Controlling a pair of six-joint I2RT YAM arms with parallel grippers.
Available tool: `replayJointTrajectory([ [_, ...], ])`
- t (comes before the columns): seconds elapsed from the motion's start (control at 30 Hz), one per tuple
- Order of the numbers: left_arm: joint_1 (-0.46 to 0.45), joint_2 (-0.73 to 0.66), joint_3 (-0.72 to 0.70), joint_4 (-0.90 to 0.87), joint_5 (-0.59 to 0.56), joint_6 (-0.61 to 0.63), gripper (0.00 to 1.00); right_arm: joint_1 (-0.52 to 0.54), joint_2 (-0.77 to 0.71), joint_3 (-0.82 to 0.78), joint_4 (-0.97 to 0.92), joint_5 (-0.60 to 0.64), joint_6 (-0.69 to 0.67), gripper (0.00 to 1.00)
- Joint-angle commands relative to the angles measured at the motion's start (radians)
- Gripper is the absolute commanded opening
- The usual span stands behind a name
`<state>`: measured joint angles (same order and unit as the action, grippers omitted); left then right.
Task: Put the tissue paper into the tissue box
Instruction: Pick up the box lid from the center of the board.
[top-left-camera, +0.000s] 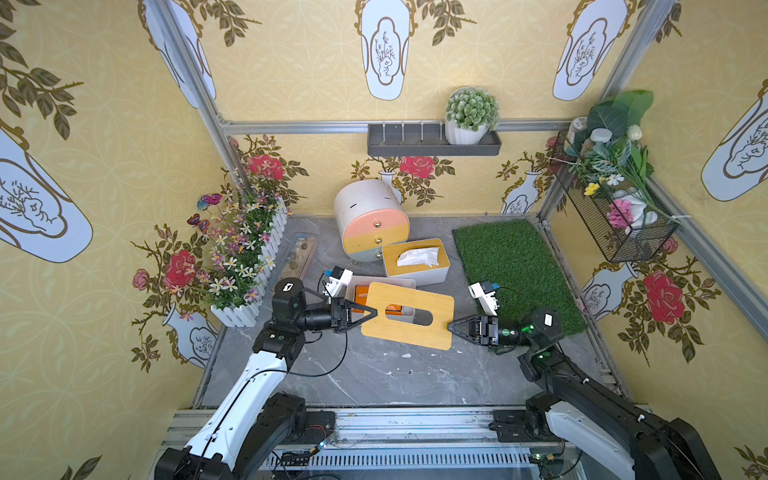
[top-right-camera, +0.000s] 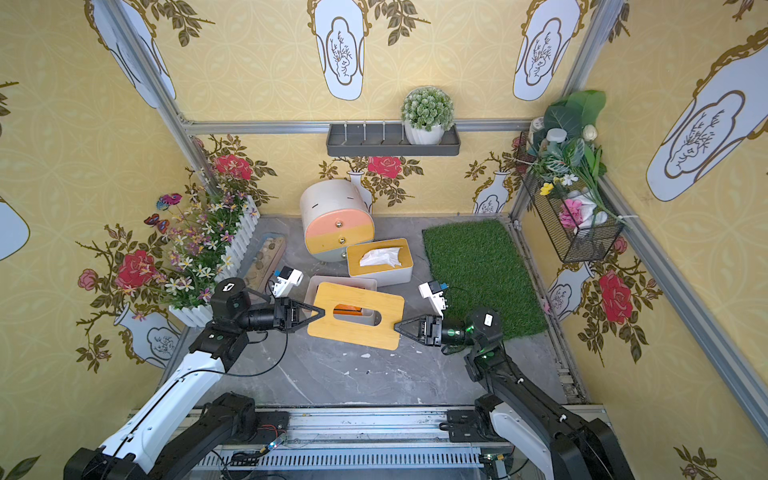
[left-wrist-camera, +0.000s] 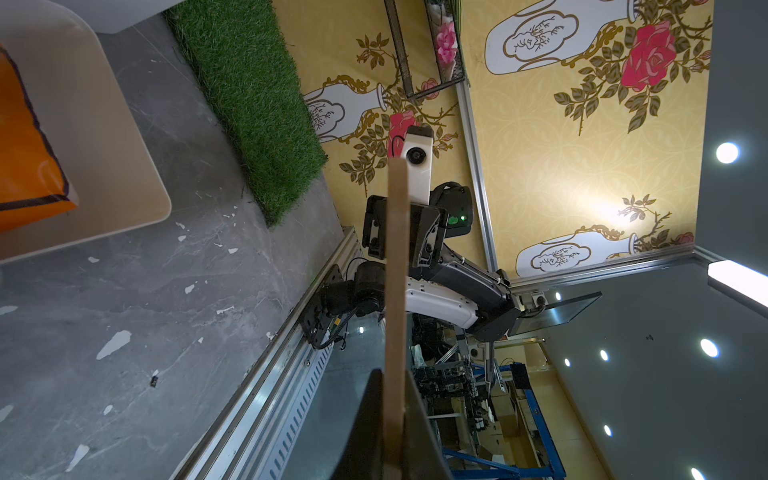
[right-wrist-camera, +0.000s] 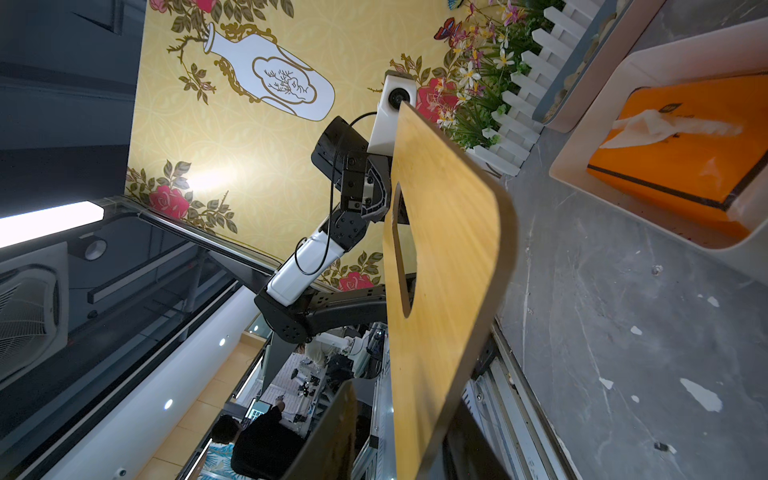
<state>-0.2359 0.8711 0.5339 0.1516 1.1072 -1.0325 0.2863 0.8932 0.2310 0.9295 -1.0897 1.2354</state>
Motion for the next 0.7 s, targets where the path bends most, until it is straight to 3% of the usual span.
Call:
replayJointTrajectory([
  [0.0, 0.001, -0.004, -0.006, 0.026, 0.013, 0.002, 0.00, 0.012, 0.004, -0.011, 0.115, 0.053, 0.062, 0.33],
  [0.5, 0.001, -0.008, -0.018, 0.027, 0.008, 0.000, 0.00, 0.063, 0.071, -0.032, 0.239, 0.145, 0.155, 0.24],
  [0.67, 0.001, 0.000, -0.020, 0.029, 0.008, 0.003, 0.00, 0.086, 0.095, -0.029, 0.257, 0.165, 0.162, 0.14],
])
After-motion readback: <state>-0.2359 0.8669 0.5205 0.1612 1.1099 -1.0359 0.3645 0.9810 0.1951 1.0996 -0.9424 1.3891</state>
